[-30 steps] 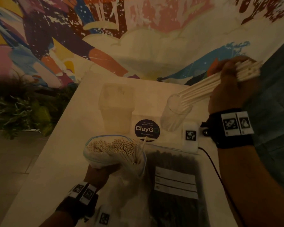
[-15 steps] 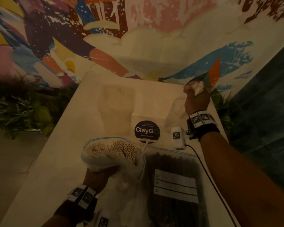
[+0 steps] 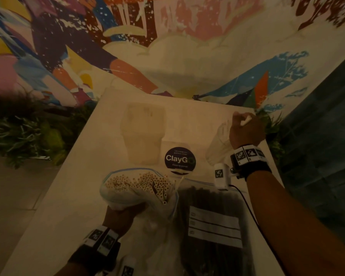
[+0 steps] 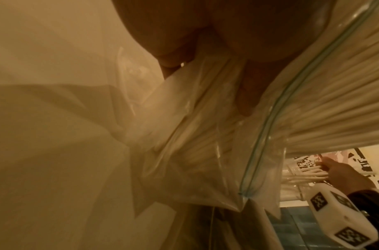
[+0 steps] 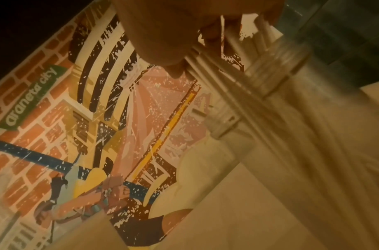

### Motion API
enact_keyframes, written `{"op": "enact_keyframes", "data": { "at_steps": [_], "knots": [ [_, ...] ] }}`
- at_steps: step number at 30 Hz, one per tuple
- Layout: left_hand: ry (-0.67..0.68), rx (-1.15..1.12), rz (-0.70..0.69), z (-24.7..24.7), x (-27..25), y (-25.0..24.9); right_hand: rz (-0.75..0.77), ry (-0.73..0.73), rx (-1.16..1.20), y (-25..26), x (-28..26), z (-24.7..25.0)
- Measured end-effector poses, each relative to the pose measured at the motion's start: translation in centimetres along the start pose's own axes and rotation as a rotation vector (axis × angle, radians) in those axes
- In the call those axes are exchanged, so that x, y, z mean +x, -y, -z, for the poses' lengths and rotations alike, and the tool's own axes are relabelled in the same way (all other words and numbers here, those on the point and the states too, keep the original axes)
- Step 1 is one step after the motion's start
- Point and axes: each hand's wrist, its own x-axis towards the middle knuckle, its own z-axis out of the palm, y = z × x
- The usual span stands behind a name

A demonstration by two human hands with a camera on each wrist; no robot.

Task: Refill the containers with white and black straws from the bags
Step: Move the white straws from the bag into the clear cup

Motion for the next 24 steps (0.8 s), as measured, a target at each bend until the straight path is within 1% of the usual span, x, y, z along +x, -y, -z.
{"op": "enact_keyframes", "data": {
  "at_steps": [2, 3, 6, 7, 8, 10, 11, 12, 13, 14, 16, 17, 18, 19, 21, 22, 24],
  "knots": [
    [0.008, -0.008, 0.005, 0.0, 0.1, 0.1, 0.052, -0.080, 0.018, -0.1, 0.2, 0.2],
    [0.005, -0.012, 0.013, 0.0, 0.1, 0.2, 0.063, -0.084, 0.001, -0.1, 0.3, 0.3],
    [-0.012, -0.027, 0.025, 0.0, 0.1, 0.2, -0.032, 0.102, -0.167, -0.4, 0.1, 0.0],
    [-0.016, -0.031, 0.027, 0.0, 0.0, 0.2, -0.048, 0.131, -0.161, -0.7, 0.0, -0.2],
    [-0.016, -0.030, 0.024, -0.1, 0.0, 0.0, -0.022, 0.109, -0.099, -0.8, -0.1, -0.1],
    [-0.013, -0.017, 0.013, -0.2, -0.1, -0.4, 0.112, -0.047, 0.085, -0.5, -0.3, 0.2],
    [-0.014, -0.009, 0.006, -0.2, -0.2, -0.6, 0.174, -0.087, 0.162, -0.3, -0.3, 0.3],
    [-0.018, 0.000, 0.004, -0.3, -0.3, -0.7, 0.212, -0.075, 0.191, -0.1, -0.3, 0.3],
    [-0.017, 0.005, 0.000, -0.3, -0.3, -0.7, 0.232, -0.011, 0.175, -0.1, -0.3, 0.1],
    [-0.018, 0.000, -0.003, -0.4, -0.3, -0.6, 0.249, 0.084, 0.093, -0.2, -0.3, -0.1],
    [-0.016, -0.022, -0.007, -0.5, -0.4, -0.8, 0.314, 0.314, -0.231, -0.5, -0.7, -0.4],
    [-0.018, -0.031, -0.005, -0.6, -0.4, -0.9, 0.350, 0.394, -0.374, -0.7, -0.8, -0.5],
    [-0.019, -0.035, -0.001, -0.6, -0.4, -1.0, 0.361, 0.444, -0.455, -0.7, -0.8, -0.5],
    [-0.022, -0.040, 0.007, -0.6, -0.4, -1.0, 0.347, 0.466, -0.485, -0.4, -0.7, -0.3],
    [-0.022, -0.043, 0.020, -0.6, -0.4, -0.9, 0.325, 0.443, -0.453, 0.4, -0.7, 0.5],
    [-0.022, -0.045, 0.027, -0.5, -0.4, -0.8, 0.346, 0.384, -0.386, 0.9, -1.0, 1.0],
    [-0.014, -0.048, 0.038, -0.5, -0.4, -1.0, 0.432, 0.236, -0.121, 1.9, -2.5, 2.1]
  ]
}}
